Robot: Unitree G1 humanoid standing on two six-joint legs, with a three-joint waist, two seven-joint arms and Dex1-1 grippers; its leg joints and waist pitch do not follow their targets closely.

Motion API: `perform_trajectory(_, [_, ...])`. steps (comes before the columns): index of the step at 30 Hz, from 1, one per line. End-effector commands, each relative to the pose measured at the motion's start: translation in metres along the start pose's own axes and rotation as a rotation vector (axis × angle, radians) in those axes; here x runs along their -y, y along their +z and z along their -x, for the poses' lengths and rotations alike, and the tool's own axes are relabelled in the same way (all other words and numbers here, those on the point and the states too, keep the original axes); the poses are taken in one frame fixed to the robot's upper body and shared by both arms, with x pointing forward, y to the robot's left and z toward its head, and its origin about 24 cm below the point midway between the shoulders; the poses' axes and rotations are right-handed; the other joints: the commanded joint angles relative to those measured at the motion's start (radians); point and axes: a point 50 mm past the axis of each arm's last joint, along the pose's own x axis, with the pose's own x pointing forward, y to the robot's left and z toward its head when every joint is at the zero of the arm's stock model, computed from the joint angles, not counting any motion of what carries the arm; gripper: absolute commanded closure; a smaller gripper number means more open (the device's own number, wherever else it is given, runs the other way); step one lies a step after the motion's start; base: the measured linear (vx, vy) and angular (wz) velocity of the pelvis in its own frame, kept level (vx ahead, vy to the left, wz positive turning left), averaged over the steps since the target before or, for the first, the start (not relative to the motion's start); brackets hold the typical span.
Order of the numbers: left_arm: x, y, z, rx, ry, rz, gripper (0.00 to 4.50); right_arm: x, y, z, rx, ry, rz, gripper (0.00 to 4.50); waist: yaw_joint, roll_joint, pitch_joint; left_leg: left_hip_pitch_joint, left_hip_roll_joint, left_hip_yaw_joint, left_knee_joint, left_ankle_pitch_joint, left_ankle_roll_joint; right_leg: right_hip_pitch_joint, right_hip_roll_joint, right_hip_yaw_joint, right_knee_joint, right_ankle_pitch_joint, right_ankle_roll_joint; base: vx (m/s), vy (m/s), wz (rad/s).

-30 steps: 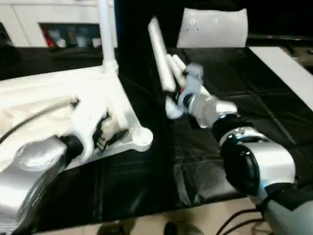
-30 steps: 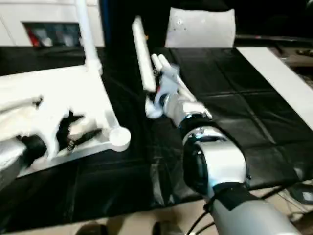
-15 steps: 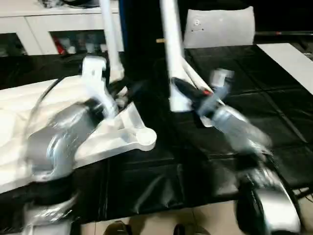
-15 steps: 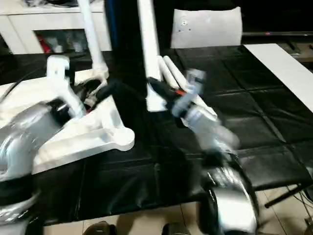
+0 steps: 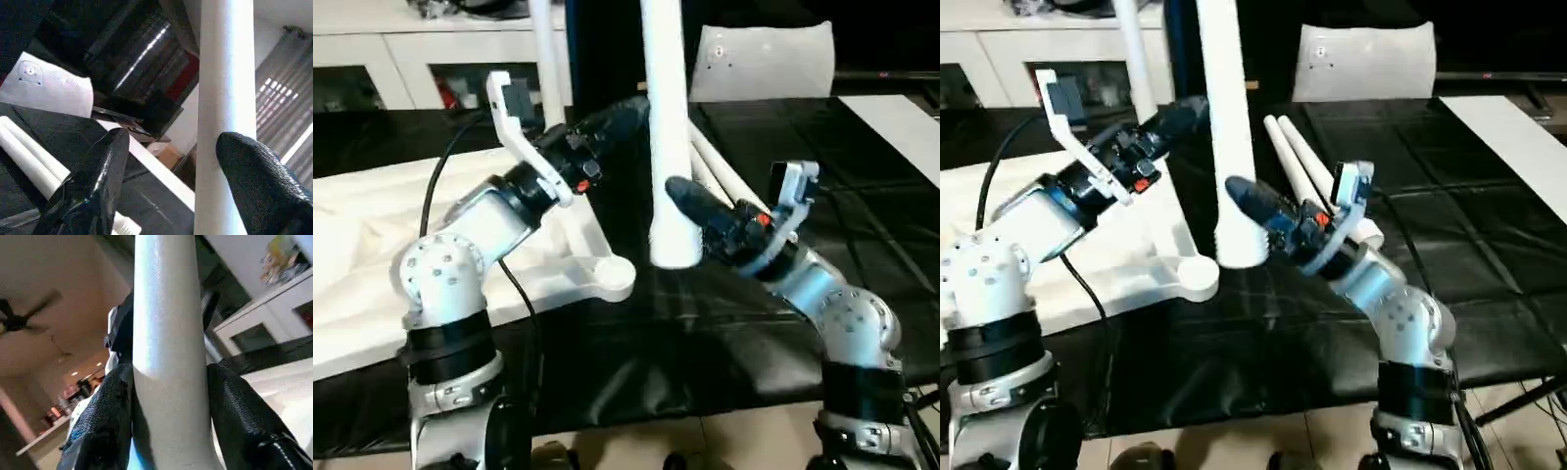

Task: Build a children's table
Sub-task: Pick table leg

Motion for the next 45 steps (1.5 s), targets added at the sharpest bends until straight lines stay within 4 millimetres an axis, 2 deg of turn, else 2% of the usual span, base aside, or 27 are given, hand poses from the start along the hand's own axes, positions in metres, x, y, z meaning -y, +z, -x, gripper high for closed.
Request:
perform_trajectory(1, [0.008,-0.006,-0.005,-0.043,-0.047,-0.004,1.10,-0.012,-0.003,-0.007,-0.042,0.074,-0.004,2.62,0.002,0.010,-0.089,0.017,0.025,-0.007,-0.077,-0.186,0.007,0.054,-0.067,0.038,-0.090,-0.339,-0.127,0.000,0.000,0.00])
perform_trajectory(4, [0.012,-0.004,-0.003,-0.017,-0.105,0.037,1.10,-0.012,-0.004,-0.005,-0.053,0.063,-0.005,2.62,0.006,0.007,-0.090,0.013,0.024,-0.006,-0.075,-0.169,0.002,0.059,-0.069,0.038,-0.085,-0.324,-0.131,0.000,0.000,0.00])
perform_trajectory(6, [0.016,-0.003,0.000,-0.009,-0.168,0.048,1.10,-0.012,-0.004,-0.004,-0.062,0.060,-0.004,2.62,0.006,0.006,-0.088,0.013,0.023,-0.005,-0.076,-0.173,0.000,0.058,-0.069,0.038,-0.089,-0.342,-0.129,0.000,0.000,0.00])
perform_trajectory(7, [0.016,-0.003,0.000,-0.010,-0.176,0.052,1.10,-0.012,-0.004,-0.004,-0.063,0.059,-0.004,2.62,0.006,0.003,-0.088,0.013,0.022,-0.004,-0.075,-0.174,0.000,0.058,-0.069,0.038,-0.089,-0.349,-0.127,0.000,0.000,0.00])
perform_trajectory(13, [0.017,-0.011,0.006,-0.055,-0.210,0.082,1.10,-0.012,-0.003,-0.002,-0.082,0.045,0.005,2.63,0.003,0.005,-0.086,0.015,0.024,-0.006,-0.078,-0.190,-0.007,0.056,-0.069,0.037,-0.092,-0.387,-0.106,0.000,0.000,0.00])
perform_trajectory(15, [0.017,-0.013,0.009,-0.056,-0.221,0.107,1.10,-0.013,-0.004,-0.001,-0.100,0.046,0.010,2.63,0.002,0.001,-0.086,0.014,0.023,-0.005,-0.078,-0.187,-0.007,0.057,-0.068,0.038,-0.094,-0.398,-0.095,0.000,0.000,0.00])
perform_trajectory(16, [0.017,-0.013,0.011,-0.055,-0.228,0.116,1.10,-0.014,-0.004,0.000,-0.112,0.046,0.013,2.63,0.004,0.003,-0.086,0.014,0.023,-0.006,-0.077,-0.182,-0.009,0.057,-0.069,0.038,-0.092,-0.398,-0.095,0.000,0.000,0.00])
perform_trajectory(19, [0.019,-0.018,0.015,-0.108,-0.251,0.096,1.10,-0.016,-0.009,0.000,-0.178,0.052,0.031,2.63,0.002,0.000,-0.085,0.013,0.023,-0.005,-0.078,-0.184,-0.006,0.056,-0.067,0.038,-0.094,-0.406,-0.087,0.000,0.000,0.00])
perform_trajectory(25, [0.013,-0.021,0.013,-0.142,-0.189,0.050,1.10,-0.016,-0.015,-0.001,-0.253,0.056,0.063,2.63,0.002,-0.002,-0.083,0.014,0.024,-0.006,-0.079,-0.189,-0.009,0.054,-0.068,0.039,-0.097,-0.432,-0.069,0.000,0.000,0.00])
perform_trajectory(27, [0.012,-0.019,0.012,-0.117,-0.171,0.052,1.10,-0.015,-0.015,-0.002,-0.262,0.053,0.069,2.63,0.002,-0.010,-0.084,0.012,0.023,-0.005,-0.078,-0.183,-0.008,0.056,-0.069,0.039,-0.097,-0.438,-0.065,0.000,0.000,0.00])
perform_trajectory(28, [0.011,-0.018,0.011,-0.109,-0.166,0.053,1.10,-0.015,-0.015,-0.002,-0.263,0.052,0.071,2.63,0.003,-0.006,-0.084,0.013,0.023,-0.005,-0.078,-0.181,-0.009,0.055,-0.069,0.039,-0.096,-0.440,-0.064,0.000,0.000,0.00])
perform_trajectory(29, [0.011,-0.017,0.011,-0.099,-0.165,0.051,1.45,-0.015,-0.015,-0.002,-0.263,0.051,0.072,2.63,0.002,-0.008,-0.084,0.013,0.024,-0.005,-0.077,-0.181,-0.009,0.055,-0.069,0.039,-0.096,-0.437,-0.064,0.000,0.000,0.00])
perform_trajectory(30, [0.011,-0.017,0.012,-0.094,-0.171,0.053,1.45,-0.014,-0.015,-0.002,-0.264,0.051,0.074,2.63,0.001,-0.013,-0.085,0.012,0.023,-0.004,-0.077,-0.178,-0.007,0.055,-0.069,0.039,-0.097,-0.436,-0.063,0.000,0.000,0.00])
perform_trajectory(31, [0.012,-0.017,0.013,-0.093,-0.174,0.051,1.66,-0.014,-0.014,-0.002,-0.263,0.050,0.075,2.63,0.002,-0.011,-0.085,0.011,0.023,-0.005,-0.077,-0.174,-0.006,0.055,-0.069,0.039,-0.094,-0.433,-0.064,0.000,0.000,0.00])
perform_trajectory(32, [0.013,-0.017,0.014,-0.092,-0.178,0.041,1.66,-0.013,-0.014,-0.002,-0.265,0.052,0.079,2.63,0.003,-0.009,-0.085,0.012,0.024,-0.004,-0.077,-0.171,-0.005,0.054,-0.069,0.040,-0.094,-0.429,-0.066,0.000,0.000,0.00])
perform_trajectory(34, [0.013,-0.017,0.015,-0.088,-0.178,0.035,1.80,-0.013,-0.015,-0.002,-0.268,0.055,0.078,2.63,0.002,-0.013,-0.085,0.011,0.024,-0.004,-0.077,-0.171,-0.004,0.054,-0.069,0.040,-0.093,-0.426,-0.067,0.000,0.000,0.00])
perform_trajectory(45, [0.012,-0.017,0.018,-0.077,-0.167,0.030,1.80,-0.011,-0.016,-0.005,-0.271,0.065,0.079,2.63,0.003,-0.016,-0.085,0.012,0.024,-0.004,-0.077,-0.177,-0.007,0.053,-0.069,0.040,-0.093,-0.429,-0.067,0.000,0.000,0.00])
